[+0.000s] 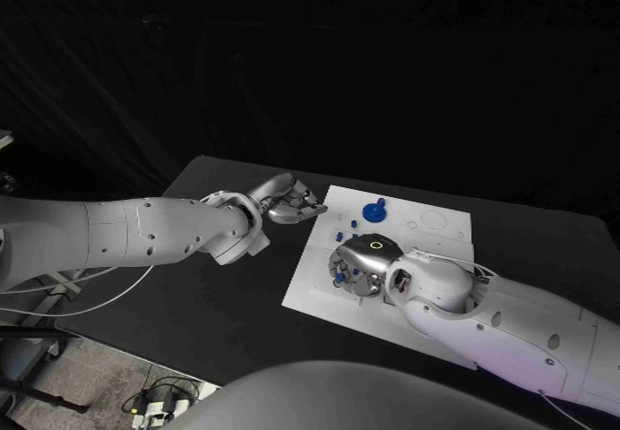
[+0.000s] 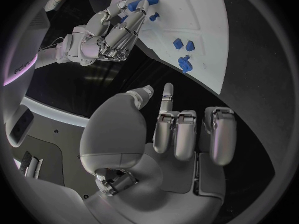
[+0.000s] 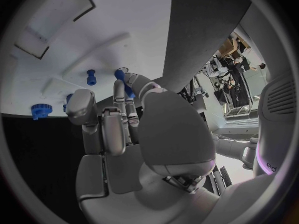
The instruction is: Assemble the parts on the task board
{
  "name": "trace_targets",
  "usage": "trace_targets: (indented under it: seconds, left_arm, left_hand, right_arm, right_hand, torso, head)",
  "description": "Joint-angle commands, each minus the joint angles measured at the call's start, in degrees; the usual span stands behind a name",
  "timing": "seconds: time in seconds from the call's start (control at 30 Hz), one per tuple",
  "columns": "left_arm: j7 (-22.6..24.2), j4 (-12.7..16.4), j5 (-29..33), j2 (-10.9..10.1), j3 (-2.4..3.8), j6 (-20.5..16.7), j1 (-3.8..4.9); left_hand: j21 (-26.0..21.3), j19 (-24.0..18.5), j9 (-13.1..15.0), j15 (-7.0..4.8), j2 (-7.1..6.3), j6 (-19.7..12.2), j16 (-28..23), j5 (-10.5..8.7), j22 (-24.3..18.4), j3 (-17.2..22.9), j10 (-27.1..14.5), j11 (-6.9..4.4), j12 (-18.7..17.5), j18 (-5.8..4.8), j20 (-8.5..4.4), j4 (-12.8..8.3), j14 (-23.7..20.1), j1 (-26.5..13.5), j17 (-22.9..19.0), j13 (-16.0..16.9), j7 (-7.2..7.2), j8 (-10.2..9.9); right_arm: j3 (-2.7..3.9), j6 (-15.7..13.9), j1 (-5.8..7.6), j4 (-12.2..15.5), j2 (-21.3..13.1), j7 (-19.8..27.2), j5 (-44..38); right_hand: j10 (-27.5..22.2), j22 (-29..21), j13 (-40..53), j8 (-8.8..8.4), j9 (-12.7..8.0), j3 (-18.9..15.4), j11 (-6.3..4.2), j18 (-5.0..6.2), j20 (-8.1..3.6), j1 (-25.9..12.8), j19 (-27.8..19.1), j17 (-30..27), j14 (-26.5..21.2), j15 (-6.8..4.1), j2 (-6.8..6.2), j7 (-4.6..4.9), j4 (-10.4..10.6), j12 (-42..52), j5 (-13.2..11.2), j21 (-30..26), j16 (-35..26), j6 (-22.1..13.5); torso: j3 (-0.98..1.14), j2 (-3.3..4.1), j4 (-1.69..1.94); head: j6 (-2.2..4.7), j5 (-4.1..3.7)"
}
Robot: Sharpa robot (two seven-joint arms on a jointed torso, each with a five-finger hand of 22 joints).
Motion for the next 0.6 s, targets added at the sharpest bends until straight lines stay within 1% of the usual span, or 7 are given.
trace_targets:
  seconds: [0.03,0.6]
  left_arm:
    - [-0.6,0.0,0.3,0.2,0.04,1.7,0.03]
    - [-1.3,0.0,0.3,0.3,0.04,2.3,0.03]
  left_hand:
    - [0.1,6.0,0.0,-0.42,-0.09,0.3,0.1,0.04,15.1,0.3,6.1,-0.24,0.1,-0.43,-0.03,0.0,6.0,0.5,15.1,15.1,-0.13,0.4]
    - [0.1,6.0,0.0,-0.42,0.09,0.4,0.1,0.04,15.1,0.4,6.1,-0.23,0.1,-0.43,-0.04,0.1,6.0,0.5,15.1,15.1,-0.13,0.4]
  right_arm:
    - [-0.03,0.0,-0.1,0.0,0.2,0.9,0.7]
    - [-0.04,0.9,-0.16,0.6,0.1,0.6,1.9]
  right_hand:
    - [-0.1,6.9,0.0,-0.12,0.1,0.5,0.1,0.45,-0.07,-0.4,-0.4,1.7,-0.3,0.01,-0.02,0.1,0.0,-0.3,-0.3,-0.3,-0.3,0.3]
    - [0.5,6.6,0.0,-0.13,0.3,0.7,-0.08,0.68,-0.1,-0.3,-1.0,0.8,-0.9,-0.12,-0.01,0.0,-0.3,-0.2,-0.2,-1.2,-0.9,0.6]
  torso:
    - [0.0,-0.01,-0.03]
    - [0.0,0.0,0.0]
  head:
    - [-0.01,0.0]
    - [-0.01,-0.07]
